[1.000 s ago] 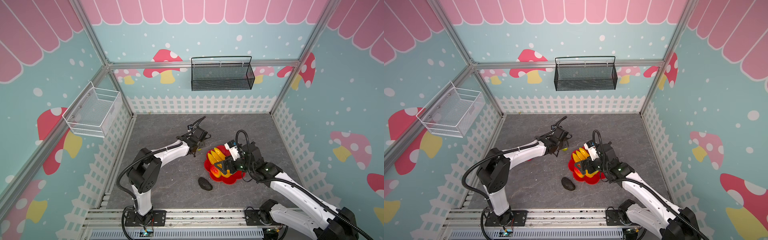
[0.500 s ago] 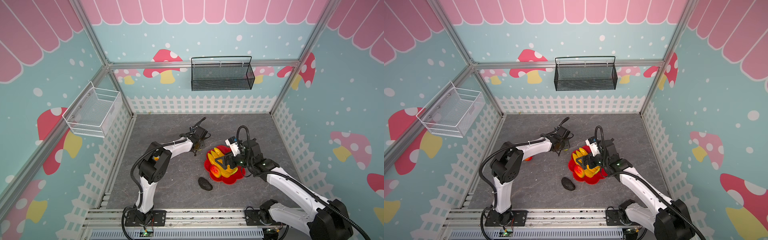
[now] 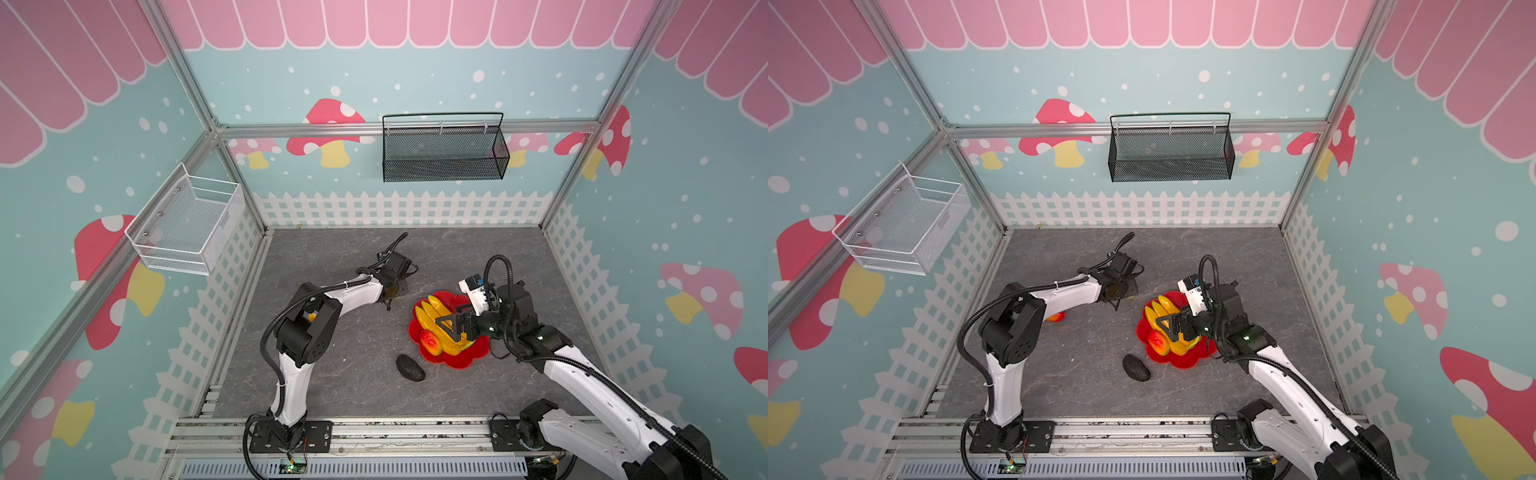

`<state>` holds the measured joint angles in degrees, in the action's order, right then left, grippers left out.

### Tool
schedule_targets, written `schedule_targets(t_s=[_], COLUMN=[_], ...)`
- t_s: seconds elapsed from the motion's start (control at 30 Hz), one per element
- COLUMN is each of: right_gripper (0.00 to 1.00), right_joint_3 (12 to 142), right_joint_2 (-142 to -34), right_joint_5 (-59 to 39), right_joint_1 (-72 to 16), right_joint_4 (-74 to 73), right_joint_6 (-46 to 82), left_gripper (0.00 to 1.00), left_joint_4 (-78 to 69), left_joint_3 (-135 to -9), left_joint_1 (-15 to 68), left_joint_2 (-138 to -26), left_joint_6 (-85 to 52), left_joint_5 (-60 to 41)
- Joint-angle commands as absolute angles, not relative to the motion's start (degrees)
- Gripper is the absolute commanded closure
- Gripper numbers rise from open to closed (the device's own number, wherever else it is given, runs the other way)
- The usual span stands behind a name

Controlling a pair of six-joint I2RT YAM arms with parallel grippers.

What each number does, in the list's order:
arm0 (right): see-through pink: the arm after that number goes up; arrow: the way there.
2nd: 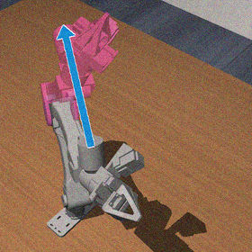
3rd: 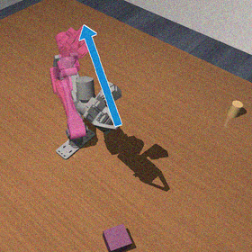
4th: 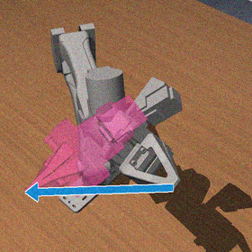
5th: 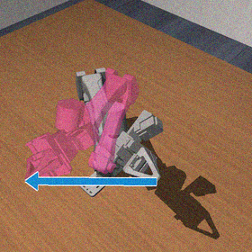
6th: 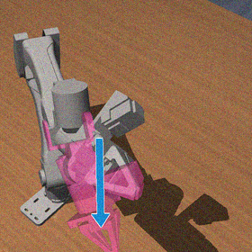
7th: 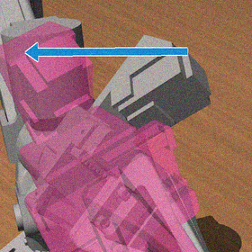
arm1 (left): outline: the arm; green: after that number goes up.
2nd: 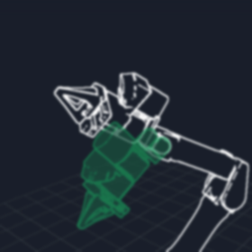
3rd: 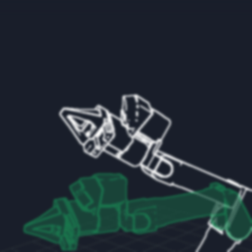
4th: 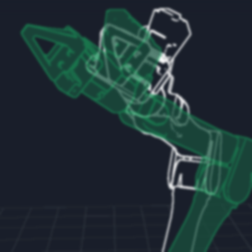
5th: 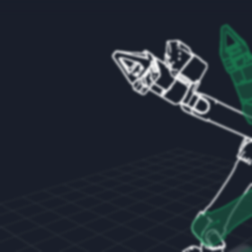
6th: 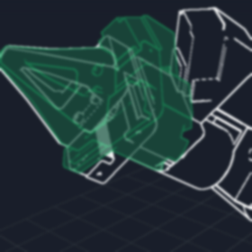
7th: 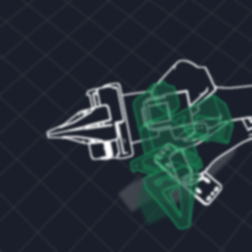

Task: Place and organize the fake fruits in the fruit bowl
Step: 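Grasp another mango with the left gripper and lift it, then place the mango in the bowl on the far side of the bananas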

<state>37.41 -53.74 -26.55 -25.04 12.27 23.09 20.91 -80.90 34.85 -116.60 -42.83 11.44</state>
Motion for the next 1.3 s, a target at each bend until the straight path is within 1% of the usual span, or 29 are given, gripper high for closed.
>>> schedule_targets(t_s=[0.0,0.17,0.3,0.43,0.63,0.73,1.27], right_gripper=[0.02,0.02,0.02,0.02,0.02,0.02,0.02], right_joint_3=[34.4,30.3,29.2,29.4,30.4,30.8,30.9], right_joint_2=[-50.8,-44.0,-38.9,-35.6,-34.7,-34.4,-35.0], right_joint_5=[-27.1,-26.9,-25.7,-24.8,-24.6,-24.0,-24.2], right_joint_1=[-23.1,-19.2,-16.9,-16.5,-16.4,-16.4,-16.3], right_joint_4=[14.9,17.1,19.9,22.2,24.3,24.8,24.5], right_joint_6=[26.9,32.0,34.1,35.0,34.4,34.1,32.8], left_gripper=[0.66,0.66,0.66,0.65,0.64,0.64,0.50], left_joint_4=[19.0,18.9,18.8,18.6,19.2,19.2,20.5], left_joint_3=[-80.0,-83.2,-87.4,-92.9,-98.4,-98.9,-99.4], left_joint_1=[38.1,44.9,48.5,50.7,51.3,51.3,51.3], left_joint_2=[-110.2,-108.9,-112.4,-117.4,-123.4,-124.8,-126.3], left_joint_6=[-41.0,-37.6,-38.4,-37.7,-38.7,-38.9,-38.3], left_joint_5=[9.4,4.2,1.4,-0.4,-1.3,-1.4,-1.0])
